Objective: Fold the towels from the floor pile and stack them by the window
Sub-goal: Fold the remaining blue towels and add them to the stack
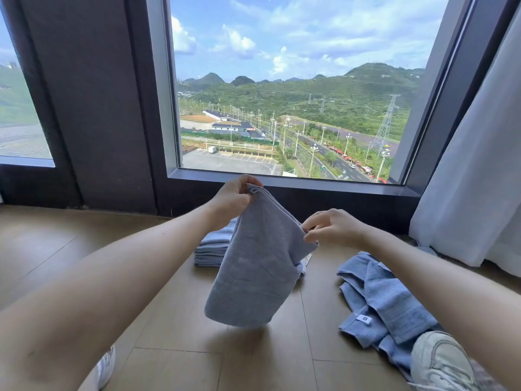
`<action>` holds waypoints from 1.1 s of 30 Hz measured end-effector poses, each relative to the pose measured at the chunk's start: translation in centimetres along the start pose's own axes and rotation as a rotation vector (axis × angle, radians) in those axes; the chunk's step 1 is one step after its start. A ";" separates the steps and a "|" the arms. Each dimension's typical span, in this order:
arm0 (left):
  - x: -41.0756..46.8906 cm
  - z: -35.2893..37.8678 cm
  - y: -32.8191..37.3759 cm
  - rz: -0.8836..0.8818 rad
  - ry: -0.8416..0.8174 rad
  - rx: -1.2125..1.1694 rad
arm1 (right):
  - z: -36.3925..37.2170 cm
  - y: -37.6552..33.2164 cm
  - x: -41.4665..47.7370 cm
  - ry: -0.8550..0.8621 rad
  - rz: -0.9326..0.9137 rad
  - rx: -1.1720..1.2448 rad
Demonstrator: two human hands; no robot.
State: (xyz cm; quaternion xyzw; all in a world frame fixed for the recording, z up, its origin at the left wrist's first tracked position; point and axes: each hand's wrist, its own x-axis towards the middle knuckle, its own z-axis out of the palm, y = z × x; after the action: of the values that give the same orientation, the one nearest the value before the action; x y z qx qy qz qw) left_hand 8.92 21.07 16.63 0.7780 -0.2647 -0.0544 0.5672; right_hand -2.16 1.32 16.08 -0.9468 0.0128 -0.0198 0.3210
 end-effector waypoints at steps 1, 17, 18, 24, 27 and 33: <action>0.0 -0.1 -0.1 0.000 -0.003 -0.003 | 0.1 0.1 0.0 -0.009 0.002 -0.025; -0.2 -2.7 -1.2 -0.004 0.019 0.532 | -0.9 0.3 0.7 0.146 -0.028 -0.228; -0.2 -2.8 -1.1 -0.002 0.040 0.551 | -0.9 0.0 0.8 0.192 -0.061 -0.225; 0.4 -2.7 -0.4 0.022 0.113 0.544 | -2.1 -1.6 1.6 0.438 -0.102 -0.227; 0.8 -2.4 -0.1 -0.005 0.144 0.467 | -2.0 -1.7 1.5 0.451 -0.087 -0.236; 0.5 -2.8 -0.3 -0.046 0.138 0.314 | -2.1 -1.8 1.4 0.471 -0.101 -0.022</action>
State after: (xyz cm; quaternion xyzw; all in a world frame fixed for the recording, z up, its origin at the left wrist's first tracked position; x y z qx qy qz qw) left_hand 10.51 23.27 17.46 0.8649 -0.2125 0.0283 0.4539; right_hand -0.84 1.45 18.87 -0.9190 0.0401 -0.2561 0.2972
